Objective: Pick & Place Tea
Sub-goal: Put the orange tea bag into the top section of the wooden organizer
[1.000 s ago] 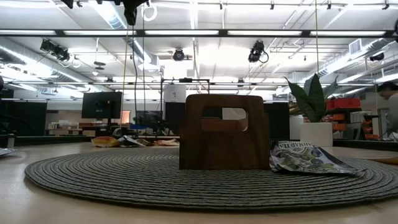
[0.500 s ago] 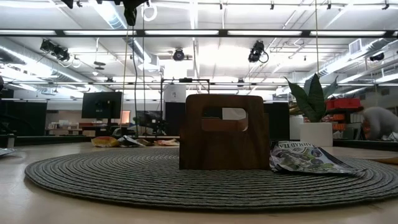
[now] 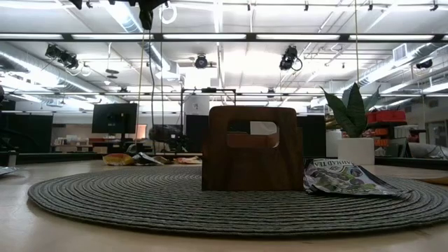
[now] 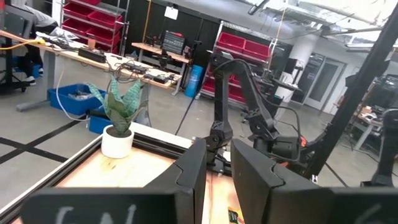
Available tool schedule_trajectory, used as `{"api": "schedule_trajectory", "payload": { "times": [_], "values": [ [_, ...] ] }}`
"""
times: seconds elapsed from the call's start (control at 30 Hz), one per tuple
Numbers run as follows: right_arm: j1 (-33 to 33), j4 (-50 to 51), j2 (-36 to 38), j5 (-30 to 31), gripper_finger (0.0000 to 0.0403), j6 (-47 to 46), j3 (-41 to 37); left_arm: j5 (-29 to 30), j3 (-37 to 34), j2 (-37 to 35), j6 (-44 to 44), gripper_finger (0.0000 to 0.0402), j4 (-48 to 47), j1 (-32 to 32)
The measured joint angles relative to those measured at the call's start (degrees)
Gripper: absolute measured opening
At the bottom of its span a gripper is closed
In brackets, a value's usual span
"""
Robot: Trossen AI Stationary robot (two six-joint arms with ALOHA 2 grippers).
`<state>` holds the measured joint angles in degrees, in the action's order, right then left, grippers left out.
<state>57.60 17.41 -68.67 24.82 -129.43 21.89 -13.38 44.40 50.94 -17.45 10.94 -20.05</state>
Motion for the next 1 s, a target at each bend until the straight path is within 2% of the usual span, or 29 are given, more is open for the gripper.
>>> {"api": "schedule_trajectory", "payload": {
  "times": [0.27, 0.53, 0.7, 0.93, 1.0],
  "values": [
    [-1.67, -4.94, -5.20, 1.24, 0.0210, 0.35, 0.07, 0.27, 0.00, 0.00, -0.58, 0.0076, 0.00, 0.00],
    [-3.17, -6.08, -6.56, 3.17, 0.0197, 0.76, 0.13, 0.25, 0.00, 0.00, -1.44, 0.0076, -0.04, 0.00],
    [-3.26, -5.10, -6.66, 3.83, 0.0149, 0.90, 0.04, 0.25, 0.00, 0.00, -1.44, 0.0076, -0.04, 0.00],
    [-4.23, -2.78, -6.72, 4.11, 0.0025, 1.67, -0.11, 0.25, 0.00, 0.02, -1.44, 0.0076, -0.14, 0.00],
    [-4.64, -2.54, -6.72, 4.36, 0.0009, 2.26, -0.11, 0.26, 0.00, 0.04, -1.44, 0.0076, -0.15, 0.00]
  ]
}}
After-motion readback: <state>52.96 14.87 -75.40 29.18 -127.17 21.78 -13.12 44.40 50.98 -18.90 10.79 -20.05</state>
